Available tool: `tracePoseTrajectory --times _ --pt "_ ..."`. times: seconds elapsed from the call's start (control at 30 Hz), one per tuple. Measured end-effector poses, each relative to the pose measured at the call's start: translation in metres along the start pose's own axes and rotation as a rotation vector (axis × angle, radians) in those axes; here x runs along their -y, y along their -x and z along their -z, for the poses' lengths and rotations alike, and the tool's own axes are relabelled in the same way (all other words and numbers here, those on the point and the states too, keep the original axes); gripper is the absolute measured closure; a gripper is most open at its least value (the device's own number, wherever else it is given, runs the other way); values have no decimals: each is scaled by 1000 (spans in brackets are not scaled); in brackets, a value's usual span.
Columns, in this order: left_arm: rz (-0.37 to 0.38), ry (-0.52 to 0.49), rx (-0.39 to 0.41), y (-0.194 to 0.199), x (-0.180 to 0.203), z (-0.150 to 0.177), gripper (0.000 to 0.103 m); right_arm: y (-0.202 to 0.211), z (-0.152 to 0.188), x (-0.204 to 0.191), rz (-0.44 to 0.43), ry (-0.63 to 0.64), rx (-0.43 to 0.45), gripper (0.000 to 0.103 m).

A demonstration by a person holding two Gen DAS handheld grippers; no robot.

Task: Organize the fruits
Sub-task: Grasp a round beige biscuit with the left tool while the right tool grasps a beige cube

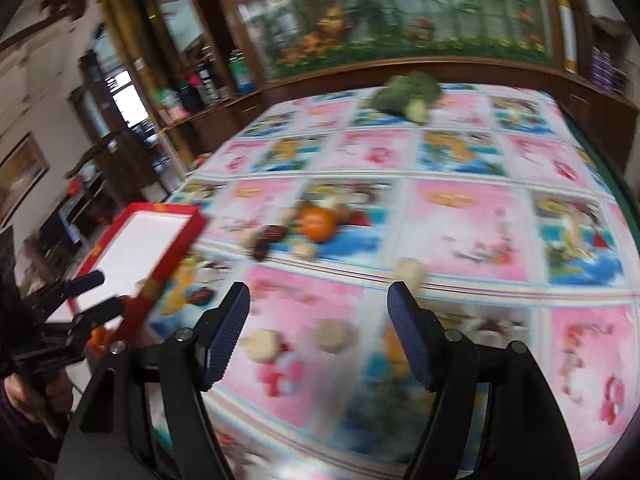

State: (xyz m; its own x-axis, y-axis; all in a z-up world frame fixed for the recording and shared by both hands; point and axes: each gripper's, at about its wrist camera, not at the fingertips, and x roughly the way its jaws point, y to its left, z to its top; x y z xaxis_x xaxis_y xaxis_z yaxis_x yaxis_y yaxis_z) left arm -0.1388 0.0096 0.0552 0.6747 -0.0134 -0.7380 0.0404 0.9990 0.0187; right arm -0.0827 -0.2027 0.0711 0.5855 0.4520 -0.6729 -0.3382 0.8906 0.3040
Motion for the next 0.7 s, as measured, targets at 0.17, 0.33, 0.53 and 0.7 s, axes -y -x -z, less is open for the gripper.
tracePoseTrajectory --times 0.17,0.33,0.53,0.7 --pt "25 -62 -49 -21 36 -3 24 -4 -1 32 77 -17 -34 31" --pt "37 -64 -97 -37 53 -3 24 -30 -5 30 106 6 -90 38" --pt "42 -47 -128 -55 58 -4 26 -62 -10 24 142 25 -169 63" --pt "80 -54 -146 -63 67 -6 40 -62 -7 24 160 32 -144 69"
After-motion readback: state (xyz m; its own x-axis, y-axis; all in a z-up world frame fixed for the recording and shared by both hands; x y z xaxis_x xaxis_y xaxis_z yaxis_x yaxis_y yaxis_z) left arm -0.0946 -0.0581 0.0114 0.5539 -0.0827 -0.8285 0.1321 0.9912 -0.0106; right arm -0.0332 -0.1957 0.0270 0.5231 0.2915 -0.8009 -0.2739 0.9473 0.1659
